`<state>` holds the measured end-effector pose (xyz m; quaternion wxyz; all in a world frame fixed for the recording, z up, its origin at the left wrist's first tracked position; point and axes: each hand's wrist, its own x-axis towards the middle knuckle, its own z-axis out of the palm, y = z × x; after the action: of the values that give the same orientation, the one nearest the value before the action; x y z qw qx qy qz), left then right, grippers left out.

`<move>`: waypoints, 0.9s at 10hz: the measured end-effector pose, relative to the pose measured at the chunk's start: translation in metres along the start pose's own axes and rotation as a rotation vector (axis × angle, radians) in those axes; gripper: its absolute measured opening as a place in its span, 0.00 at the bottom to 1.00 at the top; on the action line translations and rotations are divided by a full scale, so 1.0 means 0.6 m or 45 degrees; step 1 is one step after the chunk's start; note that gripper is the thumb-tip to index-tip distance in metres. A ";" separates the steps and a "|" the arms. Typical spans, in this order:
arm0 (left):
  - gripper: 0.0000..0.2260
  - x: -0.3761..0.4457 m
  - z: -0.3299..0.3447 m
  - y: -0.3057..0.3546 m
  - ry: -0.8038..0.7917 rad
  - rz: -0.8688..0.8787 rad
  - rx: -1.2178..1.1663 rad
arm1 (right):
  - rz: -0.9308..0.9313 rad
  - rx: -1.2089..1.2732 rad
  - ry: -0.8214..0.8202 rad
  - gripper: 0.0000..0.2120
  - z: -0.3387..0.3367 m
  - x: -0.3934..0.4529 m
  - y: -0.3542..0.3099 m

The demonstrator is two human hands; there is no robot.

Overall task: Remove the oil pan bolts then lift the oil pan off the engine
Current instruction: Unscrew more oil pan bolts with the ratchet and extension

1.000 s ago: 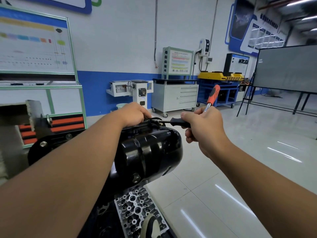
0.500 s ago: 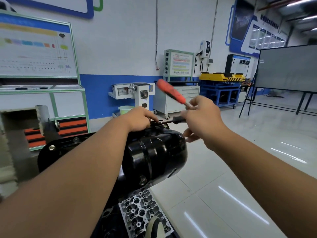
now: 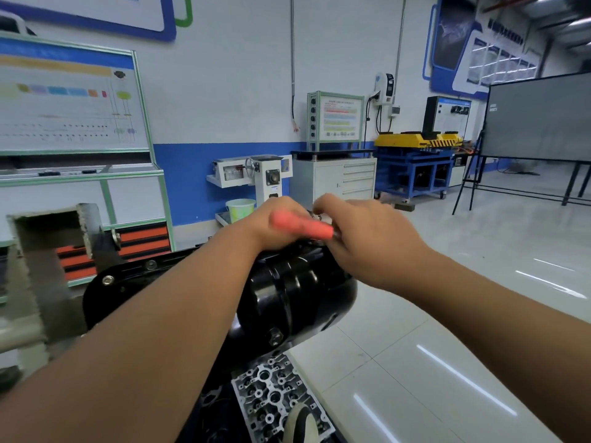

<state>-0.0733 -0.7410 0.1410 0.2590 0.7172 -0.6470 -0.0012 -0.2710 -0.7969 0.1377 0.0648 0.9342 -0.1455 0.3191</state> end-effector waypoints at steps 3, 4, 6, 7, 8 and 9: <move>0.10 0.011 0.004 -0.007 0.055 -0.033 0.159 | 0.923 1.242 0.310 0.14 -0.002 0.001 -0.013; 0.08 0.011 0.001 -0.012 0.063 -0.029 0.138 | -0.061 0.220 0.106 0.21 -0.007 -0.008 0.002; 0.05 0.016 0.004 -0.010 0.062 -0.017 0.231 | 0.976 1.401 0.309 0.17 0.016 0.000 -0.018; 0.04 0.018 0.004 -0.008 0.045 -0.020 0.243 | 1.257 1.639 0.320 0.13 0.013 0.004 -0.013; 0.03 0.018 0.003 -0.010 0.051 -0.018 0.212 | 0.292 0.589 0.147 0.09 -0.001 -0.014 0.015; 0.04 0.015 0.004 -0.011 -0.004 0.012 0.113 | -0.101 0.269 -0.128 0.09 -0.008 -0.015 0.027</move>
<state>-0.0666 -0.7502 0.1394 0.2260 0.7249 -0.6501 0.0277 -0.2857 -0.8089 0.1363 -0.0287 0.9557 -0.0772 0.2824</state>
